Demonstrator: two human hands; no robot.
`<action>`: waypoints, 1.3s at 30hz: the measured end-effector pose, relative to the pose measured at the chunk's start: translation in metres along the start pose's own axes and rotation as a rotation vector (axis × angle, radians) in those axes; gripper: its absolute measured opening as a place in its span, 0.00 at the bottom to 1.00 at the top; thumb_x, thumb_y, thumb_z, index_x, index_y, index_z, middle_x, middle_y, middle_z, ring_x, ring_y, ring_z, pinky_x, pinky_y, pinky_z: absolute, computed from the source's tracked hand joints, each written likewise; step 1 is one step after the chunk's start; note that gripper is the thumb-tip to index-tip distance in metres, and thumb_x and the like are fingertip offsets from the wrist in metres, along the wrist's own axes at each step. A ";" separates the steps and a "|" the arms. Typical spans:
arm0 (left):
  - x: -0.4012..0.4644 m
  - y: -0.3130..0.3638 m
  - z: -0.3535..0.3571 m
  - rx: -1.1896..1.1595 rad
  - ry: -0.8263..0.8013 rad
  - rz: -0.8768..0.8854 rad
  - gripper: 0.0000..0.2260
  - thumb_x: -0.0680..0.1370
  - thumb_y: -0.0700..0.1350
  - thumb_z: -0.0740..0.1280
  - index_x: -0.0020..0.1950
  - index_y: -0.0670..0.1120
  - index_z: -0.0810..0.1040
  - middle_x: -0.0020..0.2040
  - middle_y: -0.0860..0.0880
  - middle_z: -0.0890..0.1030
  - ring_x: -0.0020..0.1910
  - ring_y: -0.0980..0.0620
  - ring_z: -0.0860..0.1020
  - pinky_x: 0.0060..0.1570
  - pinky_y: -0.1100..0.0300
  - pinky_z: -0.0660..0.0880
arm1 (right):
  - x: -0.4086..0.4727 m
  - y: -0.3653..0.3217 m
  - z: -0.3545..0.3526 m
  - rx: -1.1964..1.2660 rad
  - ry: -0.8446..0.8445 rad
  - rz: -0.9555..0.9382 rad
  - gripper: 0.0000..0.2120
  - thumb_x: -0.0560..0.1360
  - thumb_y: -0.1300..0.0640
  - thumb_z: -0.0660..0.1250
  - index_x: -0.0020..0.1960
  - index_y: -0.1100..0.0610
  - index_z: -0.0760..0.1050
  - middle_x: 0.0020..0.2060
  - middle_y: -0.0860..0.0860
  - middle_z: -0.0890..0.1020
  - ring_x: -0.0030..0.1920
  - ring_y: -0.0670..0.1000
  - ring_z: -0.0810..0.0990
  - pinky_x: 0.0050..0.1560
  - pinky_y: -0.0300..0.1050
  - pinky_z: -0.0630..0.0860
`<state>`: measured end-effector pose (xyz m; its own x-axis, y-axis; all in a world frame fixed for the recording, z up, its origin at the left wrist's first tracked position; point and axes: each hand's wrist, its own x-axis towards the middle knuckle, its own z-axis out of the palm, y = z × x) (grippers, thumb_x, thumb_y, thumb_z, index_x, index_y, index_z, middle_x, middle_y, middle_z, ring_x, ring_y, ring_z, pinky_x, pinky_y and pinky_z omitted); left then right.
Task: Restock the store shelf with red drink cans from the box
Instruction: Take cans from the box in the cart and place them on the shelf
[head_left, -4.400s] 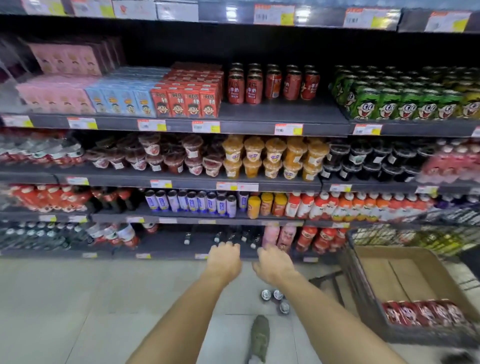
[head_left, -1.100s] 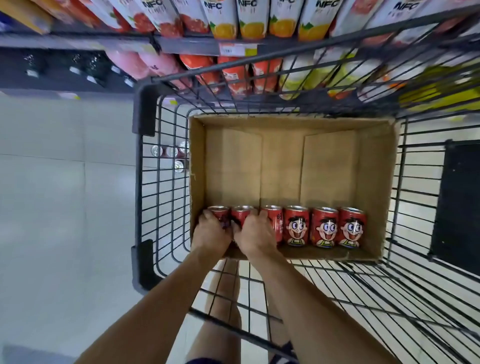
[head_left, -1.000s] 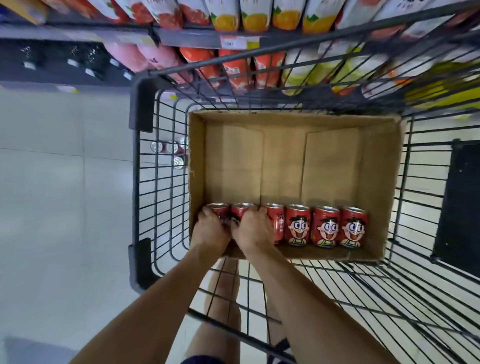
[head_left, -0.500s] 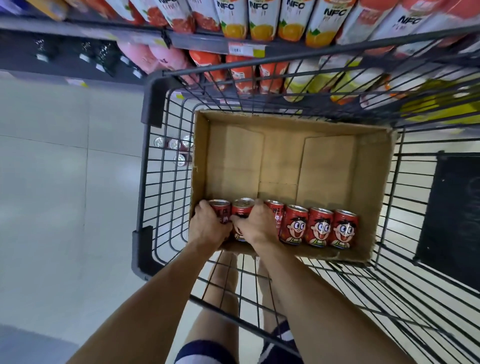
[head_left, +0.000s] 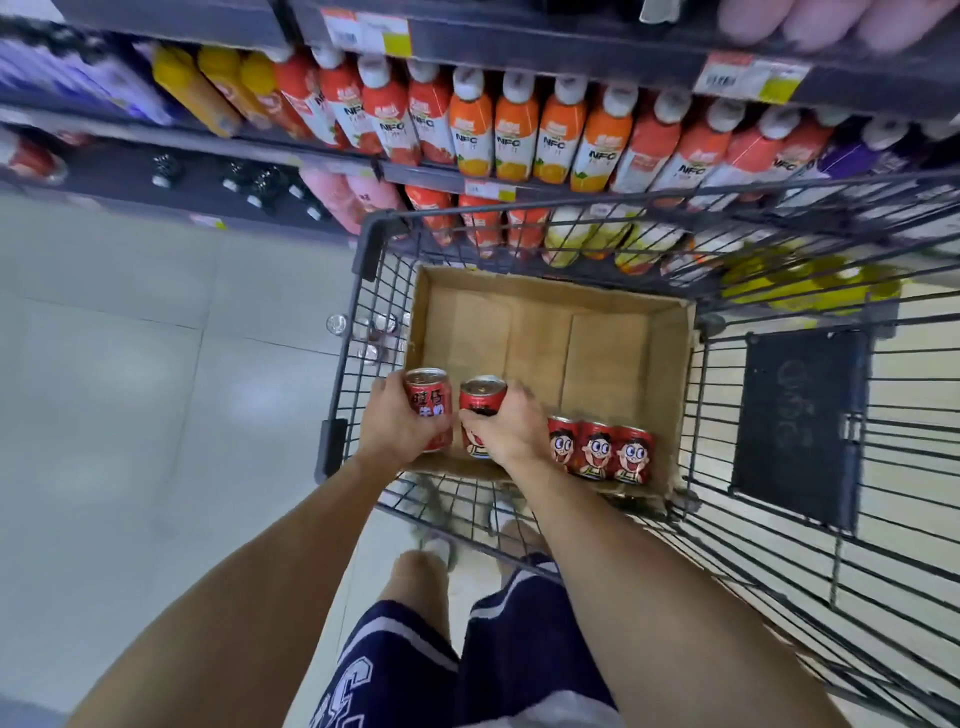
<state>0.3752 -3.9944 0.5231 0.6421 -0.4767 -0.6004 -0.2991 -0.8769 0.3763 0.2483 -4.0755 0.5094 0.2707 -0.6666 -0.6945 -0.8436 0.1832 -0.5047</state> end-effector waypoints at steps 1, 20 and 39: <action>-0.007 0.001 -0.007 -0.017 0.006 0.013 0.35 0.62 0.55 0.80 0.64 0.45 0.72 0.57 0.46 0.73 0.54 0.47 0.76 0.57 0.53 0.75 | -0.008 -0.006 -0.001 0.016 0.010 -0.005 0.28 0.68 0.45 0.77 0.62 0.57 0.74 0.56 0.54 0.80 0.57 0.56 0.79 0.57 0.47 0.76; -0.082 -0.086 -0.262 -0.428 0.330 0.408 0.24 0.63 0.38 0.79 0.50 0.57 0.74 0.44 0.59 0.79 0.41 0.67 0.79 0.43 0.66 0.75 | -0.165 -0.196 0.035 0.189 0.229 -0.559 0.23 0.66 0.45 0.78 0.59 0.46 0.76 0.52 0.46 0.82 0.53 0.49 0.80 0.56 0.48 0.78; -0.156 -0.147 -0.541 -0.476 0.599 0.750 0.29 0.67 0.46 0.80 0.60 0.57 0.67 0.57 0.53 0.74 0.53 0.55 0.76 0.50 0.61 0.76 | -0.323 -0.431 0.060 0.234 0.315 -1.055 0.23 0.69 0.45 0.77 0.61 0.47 0.76 0.52 0.41 0.82 0.52 0.42 0.80 0.54 0.41 0.79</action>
<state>0.7009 -3.7578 0.9427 0.6894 -0.6622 0.2936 -0.5382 -0.1969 0.8195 0.5520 -3.8962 0.9204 0.6403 -0.7153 0.2801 -0.1454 -0.4708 -0.8701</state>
